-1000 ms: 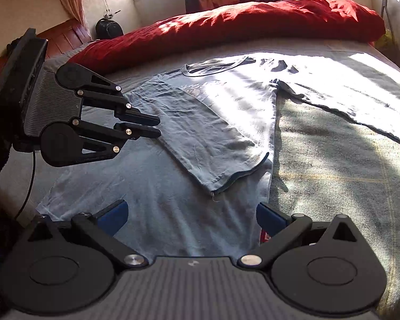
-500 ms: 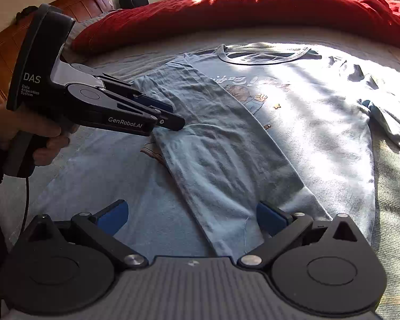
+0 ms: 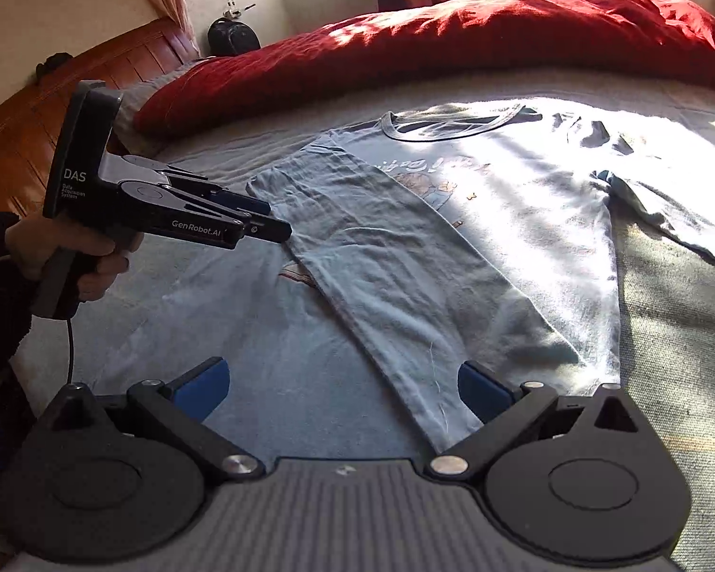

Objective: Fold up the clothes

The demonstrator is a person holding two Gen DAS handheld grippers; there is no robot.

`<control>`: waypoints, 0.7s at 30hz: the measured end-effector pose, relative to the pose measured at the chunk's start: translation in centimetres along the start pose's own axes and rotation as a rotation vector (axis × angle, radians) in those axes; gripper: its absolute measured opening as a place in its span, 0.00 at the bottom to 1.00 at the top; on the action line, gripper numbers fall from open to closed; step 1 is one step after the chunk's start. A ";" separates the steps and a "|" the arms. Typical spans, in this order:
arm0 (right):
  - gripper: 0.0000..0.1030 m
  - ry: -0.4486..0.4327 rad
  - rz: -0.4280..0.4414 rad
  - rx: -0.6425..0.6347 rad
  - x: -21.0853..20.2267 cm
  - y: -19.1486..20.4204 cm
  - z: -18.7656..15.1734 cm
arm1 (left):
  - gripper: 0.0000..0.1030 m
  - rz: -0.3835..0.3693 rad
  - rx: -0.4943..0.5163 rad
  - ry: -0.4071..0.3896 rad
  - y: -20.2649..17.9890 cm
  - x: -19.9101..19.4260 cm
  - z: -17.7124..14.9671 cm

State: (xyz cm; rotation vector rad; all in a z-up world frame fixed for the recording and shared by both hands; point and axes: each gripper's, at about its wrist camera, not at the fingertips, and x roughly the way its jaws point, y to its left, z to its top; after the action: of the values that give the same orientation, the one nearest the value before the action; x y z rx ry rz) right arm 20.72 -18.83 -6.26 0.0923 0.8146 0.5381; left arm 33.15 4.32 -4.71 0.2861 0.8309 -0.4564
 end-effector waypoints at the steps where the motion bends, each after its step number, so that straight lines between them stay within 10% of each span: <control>1: 1.00 -0.010 -0.011 -0.021 0.1 0.3 0.4 | 0.41 0.006 -0.029 -0.012 0.6 0.2 0.8; 11: 1.00 0.046 -0.011 0.042 2.8 -0.8 -0.3 | 0.40 -0.018 -0.414 0.007 8.7 7.4 3.1; 21: 1.00 0.055 -0.004 0.059 2.5 -1.0 -0.5 | 0.41 -0.033 -0.461 -0.034 11.7 7.1 5.7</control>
State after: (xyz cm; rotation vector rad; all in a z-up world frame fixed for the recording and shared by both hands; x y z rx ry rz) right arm 22.18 -18.57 -8.59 0.1308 0.8840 0.5150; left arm 46.78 10.10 -5.69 -0.1609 0.8829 -0.2880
